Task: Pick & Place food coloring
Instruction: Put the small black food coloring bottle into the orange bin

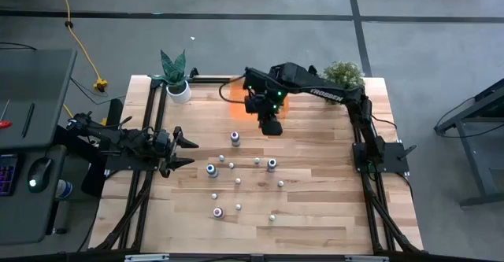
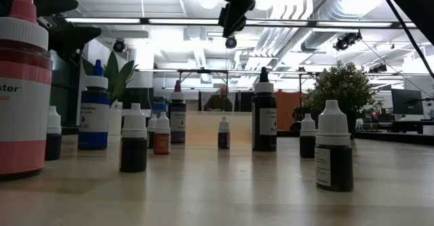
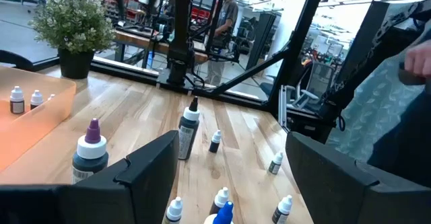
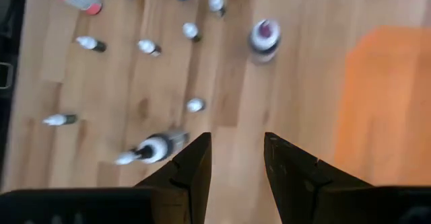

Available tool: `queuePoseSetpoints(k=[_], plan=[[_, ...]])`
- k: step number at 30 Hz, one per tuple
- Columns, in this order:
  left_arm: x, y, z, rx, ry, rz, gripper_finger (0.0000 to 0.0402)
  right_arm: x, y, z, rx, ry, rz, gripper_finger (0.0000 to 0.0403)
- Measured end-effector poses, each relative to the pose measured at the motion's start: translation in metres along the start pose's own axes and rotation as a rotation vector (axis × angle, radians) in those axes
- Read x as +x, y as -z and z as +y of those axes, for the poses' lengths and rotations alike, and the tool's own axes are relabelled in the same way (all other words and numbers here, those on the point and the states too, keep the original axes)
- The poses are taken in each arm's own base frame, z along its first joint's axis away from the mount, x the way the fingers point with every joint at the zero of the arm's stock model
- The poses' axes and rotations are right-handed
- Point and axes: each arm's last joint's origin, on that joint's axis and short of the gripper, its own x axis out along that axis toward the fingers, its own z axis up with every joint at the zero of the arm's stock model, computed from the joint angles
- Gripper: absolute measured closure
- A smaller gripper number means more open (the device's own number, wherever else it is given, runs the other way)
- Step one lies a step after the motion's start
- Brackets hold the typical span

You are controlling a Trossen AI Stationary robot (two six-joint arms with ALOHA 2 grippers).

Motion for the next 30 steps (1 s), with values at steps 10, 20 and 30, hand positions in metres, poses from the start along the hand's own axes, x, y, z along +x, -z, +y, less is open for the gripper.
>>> queuePoseSetpoints(k=[10,20,30], plan=[[0.000,0.000,0.000,0.000,0.000,0.000,0.0130,0.019,-0.013,0.072,-0.144,-0.057,0.037,0.0277],[0.000,0.000,0.000,0.000,0.000,0.000,0.0130,0.035,-0.013,0.147,-0.084,0.001,0.083,0.0277],[0.000,0.000,0.000,0.000,0.000,0.000,0.0130,0.058,0.001,0.199,0.263,0.115,0.133,0.0277]])
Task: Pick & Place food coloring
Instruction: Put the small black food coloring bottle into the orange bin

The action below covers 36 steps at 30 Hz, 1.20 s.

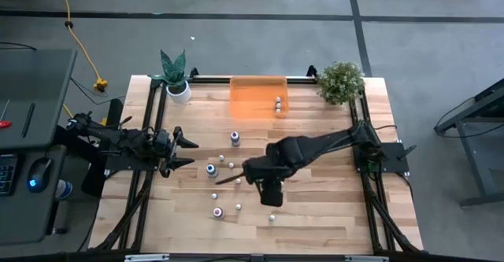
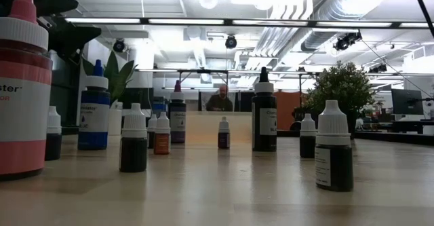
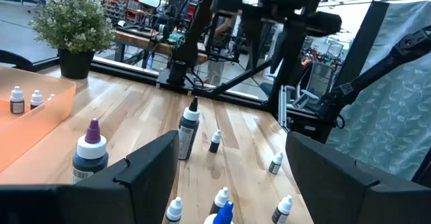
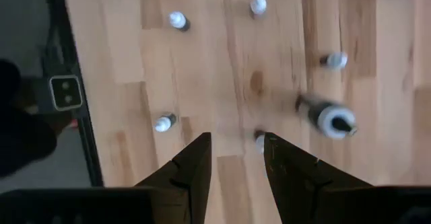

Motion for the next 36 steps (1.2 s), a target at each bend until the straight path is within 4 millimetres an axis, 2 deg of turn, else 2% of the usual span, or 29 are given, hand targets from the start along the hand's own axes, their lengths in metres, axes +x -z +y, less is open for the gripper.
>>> queuePoseSetpoints(k=[8,15,23,29,36], plan=[[0.000,0.000,0.000,0.000,0.000,0.000,0.0130,0.032,0.024,0.027,0.168,0.090,0.054,0.0277],[0.000,0.000,0.000,0.000,0.000,0.000,0.0130,0.041,0.059,0.061,0.163,0.108,0.008,0.0277],[0.000,0.000,0.000,0.000,0.000,0.000,0.0130,0.069,0.086,0.089,0.136,-0.015,-0.027,0.0277],[0.000,0.000,0.000,0.000,0.000,0.000,0.0130,0.101,0.096,0.098,0.059,-0.123,-0.032,0.0277],[0.000,0.000,0.000,0.000,0.000,0.000,0.0130,0.125,0.103,0.094,-0.127,-0.122,-0.093,0.0277]])
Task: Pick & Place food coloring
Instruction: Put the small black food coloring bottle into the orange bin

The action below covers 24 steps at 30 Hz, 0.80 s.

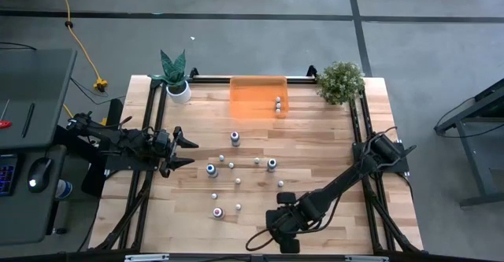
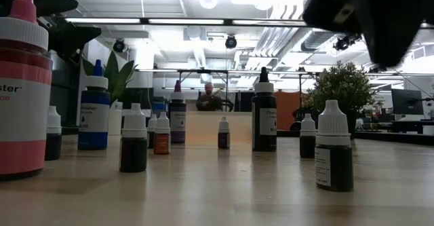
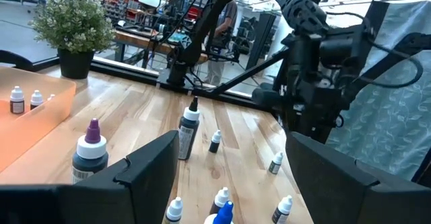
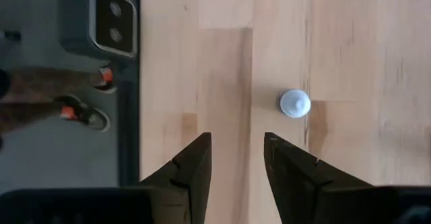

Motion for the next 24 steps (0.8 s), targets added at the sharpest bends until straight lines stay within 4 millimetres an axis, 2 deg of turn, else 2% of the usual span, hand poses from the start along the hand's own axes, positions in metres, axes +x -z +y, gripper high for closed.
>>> queuePoseSetpoints(k=[6,13,24], plan=[[0.000,0.000,0.000,0.000,0.000,0.000,0.0130,0.003,0.003,-0.004,-0.090,0.023,0.011,0.0277],[0.000,0.000,0.000,0.000,0.000,0.000,0.0130,0.003,-0.007,-0.019,-0.187,0.072,-0.006,0.0277],[0.000,0.000,0.000,0.000,0.000,0.000,0.0130,0.007,-0.018,-0.044,-0.229,-0.045,0.064,0.0277]])
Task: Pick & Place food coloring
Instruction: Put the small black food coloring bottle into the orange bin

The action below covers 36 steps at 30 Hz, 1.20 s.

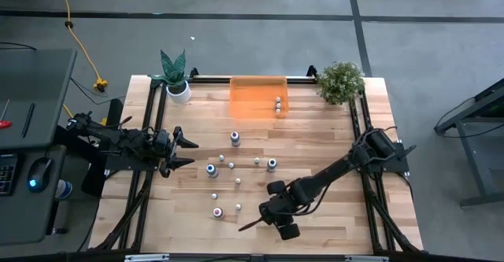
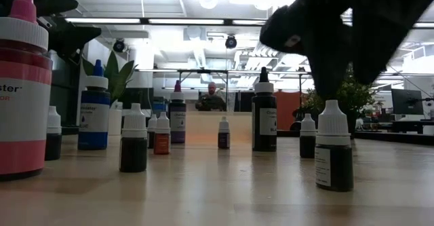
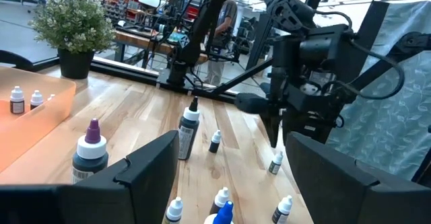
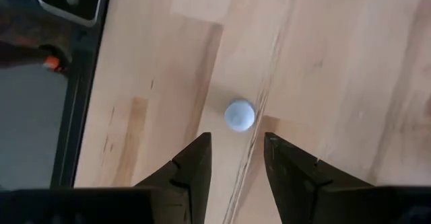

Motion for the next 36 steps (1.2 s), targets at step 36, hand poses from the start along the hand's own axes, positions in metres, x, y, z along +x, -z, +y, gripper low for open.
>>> queuePoseSetpoints(k=[36], plan=[[0.000,0.000,0.000,0.000,0.000,0.000,0.0130,0.014,-0.002,-0.005,-0.251,-0.027,-0.053,0.0277]])
